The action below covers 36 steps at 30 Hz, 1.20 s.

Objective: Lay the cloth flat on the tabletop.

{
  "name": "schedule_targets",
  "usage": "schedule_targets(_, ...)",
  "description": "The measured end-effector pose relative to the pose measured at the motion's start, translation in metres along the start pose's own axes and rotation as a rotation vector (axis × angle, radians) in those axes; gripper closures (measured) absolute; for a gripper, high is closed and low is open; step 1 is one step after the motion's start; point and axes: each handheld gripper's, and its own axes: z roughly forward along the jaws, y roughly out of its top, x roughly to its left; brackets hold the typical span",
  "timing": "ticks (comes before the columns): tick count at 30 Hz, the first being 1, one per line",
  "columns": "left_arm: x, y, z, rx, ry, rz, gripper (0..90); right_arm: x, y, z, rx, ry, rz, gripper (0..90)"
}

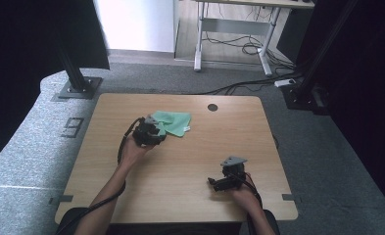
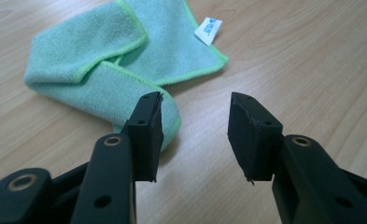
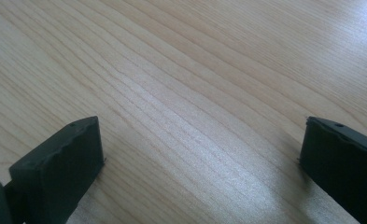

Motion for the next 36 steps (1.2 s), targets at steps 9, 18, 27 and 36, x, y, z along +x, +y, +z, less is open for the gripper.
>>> schedule_targets(9,0.015,0.005,0.015,0.005,0.011,-0.047,59.4,0.000,0.000,0.000,0.001,0.000,0.001,0.0)
schedule_targets(18,0.024,-0.009,0.040,0.070,0.062,-0.071,62.0,0.000,0.000,0.000,0.000,0.000,0.001,0.0)
schedule_targets(27,0.019,-0.011,0.034,0.069,0.052,-0.049,83.9,0.000,0.000,0.000,0.000,0.000,0.000,0.0)
schedule_targets(36,0.001,-0.022,0.019,0.060,-0.003,-0.025,83.9,0.000,0.000,0.000,0.001,0.000,0.002,0.0)
